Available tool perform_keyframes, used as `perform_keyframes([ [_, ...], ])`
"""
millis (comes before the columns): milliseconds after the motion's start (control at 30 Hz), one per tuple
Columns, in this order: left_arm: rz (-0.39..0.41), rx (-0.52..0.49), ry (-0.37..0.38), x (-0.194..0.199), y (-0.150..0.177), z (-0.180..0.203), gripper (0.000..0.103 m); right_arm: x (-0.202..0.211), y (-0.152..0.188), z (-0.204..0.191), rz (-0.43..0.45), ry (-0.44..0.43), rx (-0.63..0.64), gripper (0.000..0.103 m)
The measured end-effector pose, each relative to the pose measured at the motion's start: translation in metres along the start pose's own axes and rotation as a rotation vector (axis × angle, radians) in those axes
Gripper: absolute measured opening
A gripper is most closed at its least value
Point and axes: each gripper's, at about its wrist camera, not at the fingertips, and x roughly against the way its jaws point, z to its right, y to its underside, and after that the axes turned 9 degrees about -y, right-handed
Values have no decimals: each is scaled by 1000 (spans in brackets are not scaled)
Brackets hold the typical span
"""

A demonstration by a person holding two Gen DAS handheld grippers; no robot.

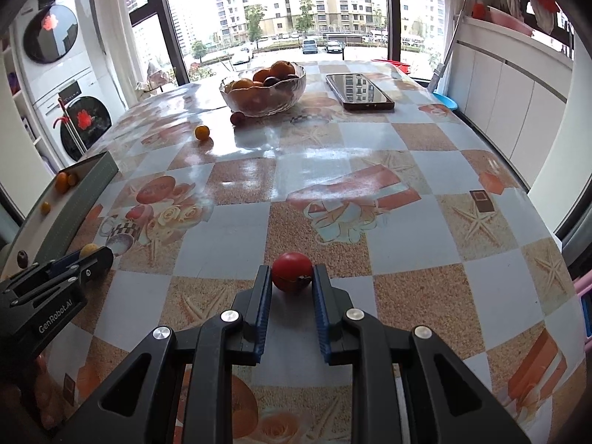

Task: Organize fruits
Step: 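Hold the yellow fruit in the left tool while the right tool holds the red plum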

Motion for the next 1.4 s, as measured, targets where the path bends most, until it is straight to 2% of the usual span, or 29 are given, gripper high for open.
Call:
perform_keyframes([
  [267, 5, -14, -18, 1, 1, 1, 28, 1, 0, 4, 6, -25, -20, 24],
  [1400, 6, -16, -21, 2, 2, 1, 28, 0, 0, 4, 6, -26, -21, 24],
])
